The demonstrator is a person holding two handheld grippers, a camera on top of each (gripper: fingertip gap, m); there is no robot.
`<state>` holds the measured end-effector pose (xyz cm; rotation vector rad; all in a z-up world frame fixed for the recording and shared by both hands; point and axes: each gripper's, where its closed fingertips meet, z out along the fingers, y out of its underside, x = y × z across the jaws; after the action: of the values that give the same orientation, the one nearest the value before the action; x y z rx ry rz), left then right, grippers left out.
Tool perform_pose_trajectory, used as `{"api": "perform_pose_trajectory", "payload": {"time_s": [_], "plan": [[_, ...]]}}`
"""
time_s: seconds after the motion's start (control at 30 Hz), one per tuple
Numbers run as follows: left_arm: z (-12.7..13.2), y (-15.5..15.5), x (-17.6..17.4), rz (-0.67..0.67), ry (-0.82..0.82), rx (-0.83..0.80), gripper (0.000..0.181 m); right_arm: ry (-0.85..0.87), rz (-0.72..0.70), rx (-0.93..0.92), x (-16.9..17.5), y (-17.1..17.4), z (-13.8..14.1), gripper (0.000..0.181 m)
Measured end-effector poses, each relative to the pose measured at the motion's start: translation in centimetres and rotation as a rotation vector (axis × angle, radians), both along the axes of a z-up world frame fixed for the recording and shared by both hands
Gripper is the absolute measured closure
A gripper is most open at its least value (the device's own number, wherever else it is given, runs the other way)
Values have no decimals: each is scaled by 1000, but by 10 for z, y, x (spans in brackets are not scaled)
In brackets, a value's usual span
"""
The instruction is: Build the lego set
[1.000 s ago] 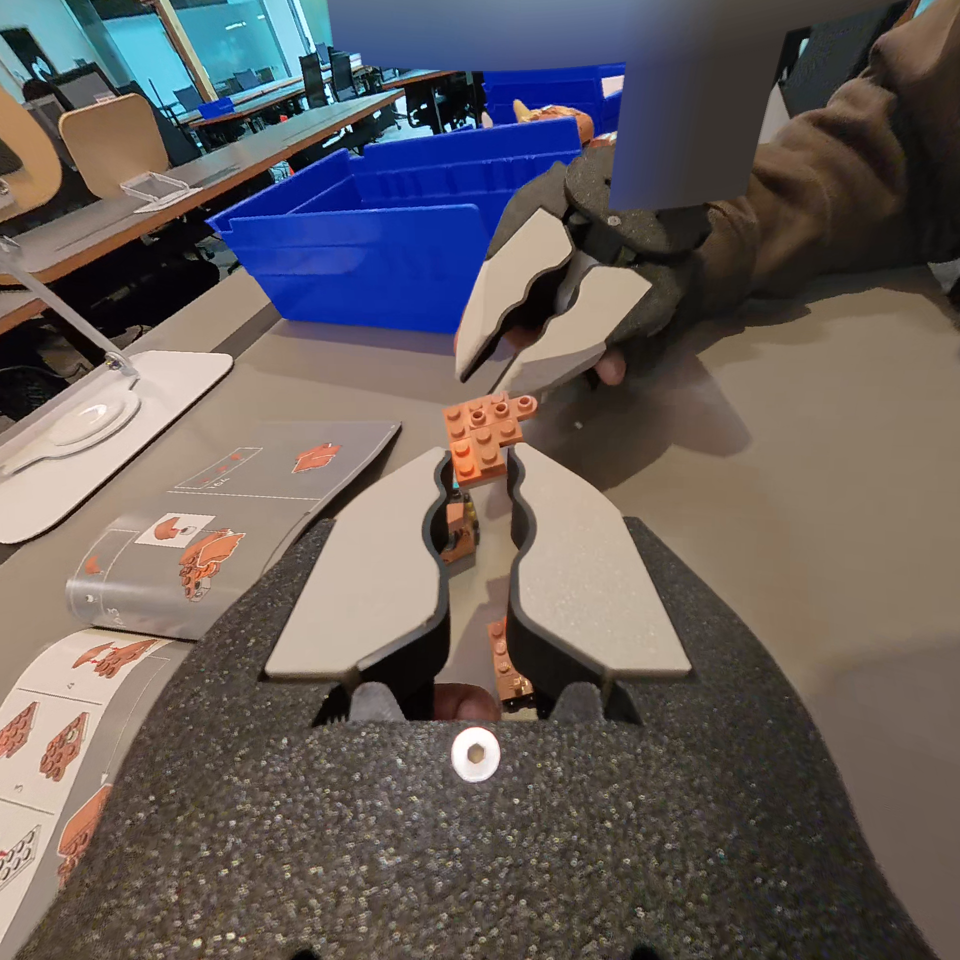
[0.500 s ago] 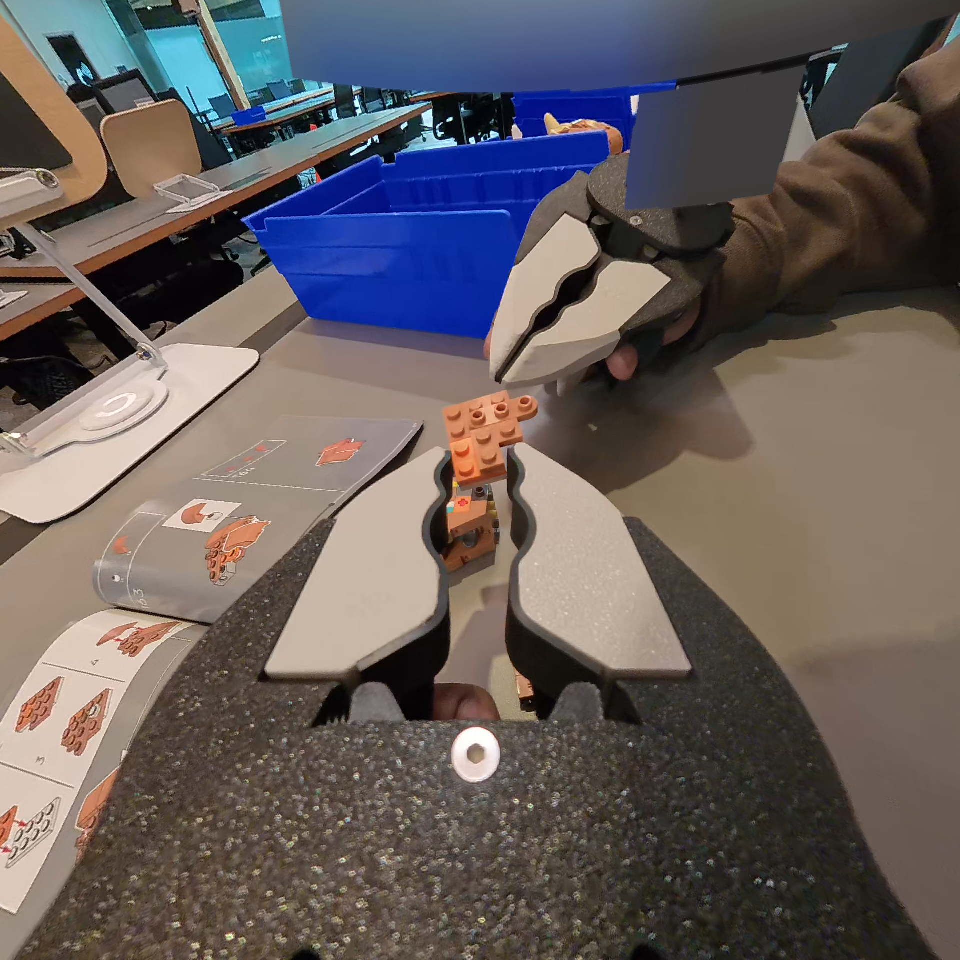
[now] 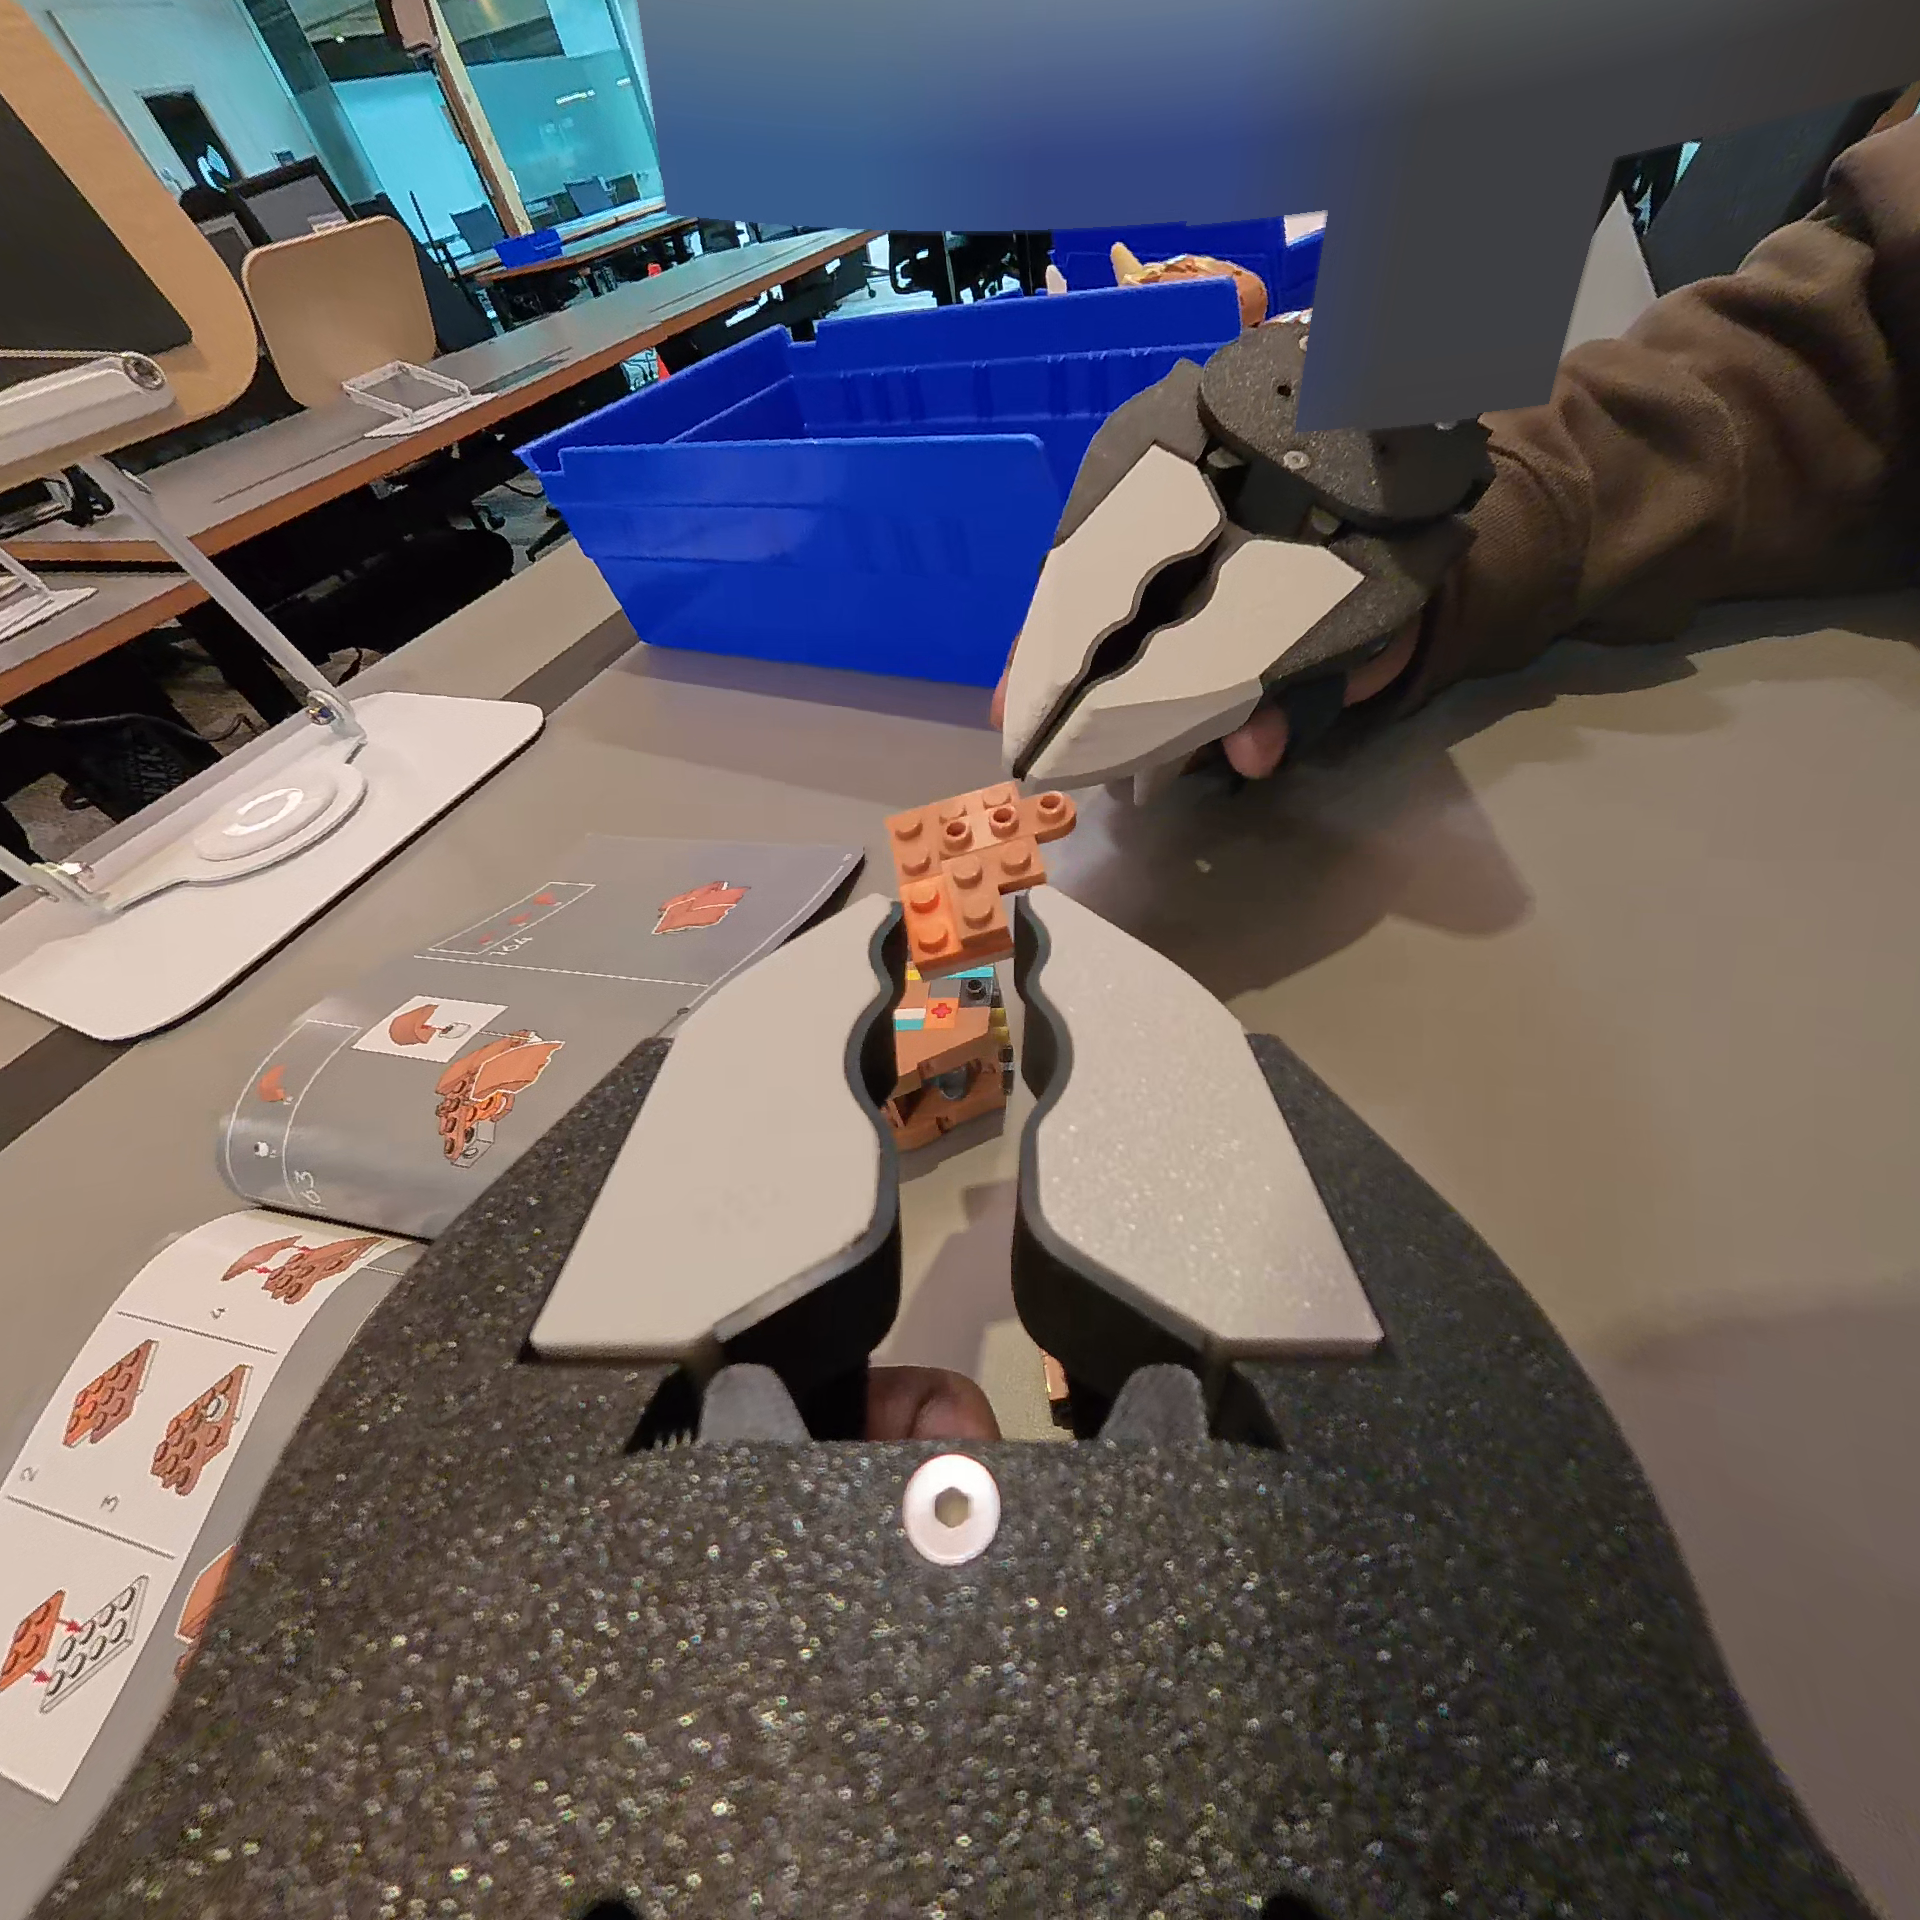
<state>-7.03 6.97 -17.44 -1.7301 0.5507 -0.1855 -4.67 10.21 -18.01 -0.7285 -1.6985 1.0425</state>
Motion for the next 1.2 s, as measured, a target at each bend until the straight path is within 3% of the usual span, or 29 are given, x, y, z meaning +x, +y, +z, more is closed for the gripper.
{"api": "perform_pose_trajectory", "payload": {"time_s": [0.4,0.67,0.8,0.93,1.07,1.2], "plan": [[0,1,-5,21,-1,3,162,40,8,-2,3,-1,6,181],[-1,4,-9,39,13,15,162,64,10,-21,39,-4,40,181],[-4,6,-12,51,16,6,162,8,-66,-10,81,25,60,179],[-5,7,-14,57,14,3,162,-112,-207,93,124,84,75,178],[-5,7,-14,54,27,10,162,-279,-320,177,152,143,74,175],[-6,7,-17,62,37,14,162,-380,-405,124,149,164,55,175]]}}
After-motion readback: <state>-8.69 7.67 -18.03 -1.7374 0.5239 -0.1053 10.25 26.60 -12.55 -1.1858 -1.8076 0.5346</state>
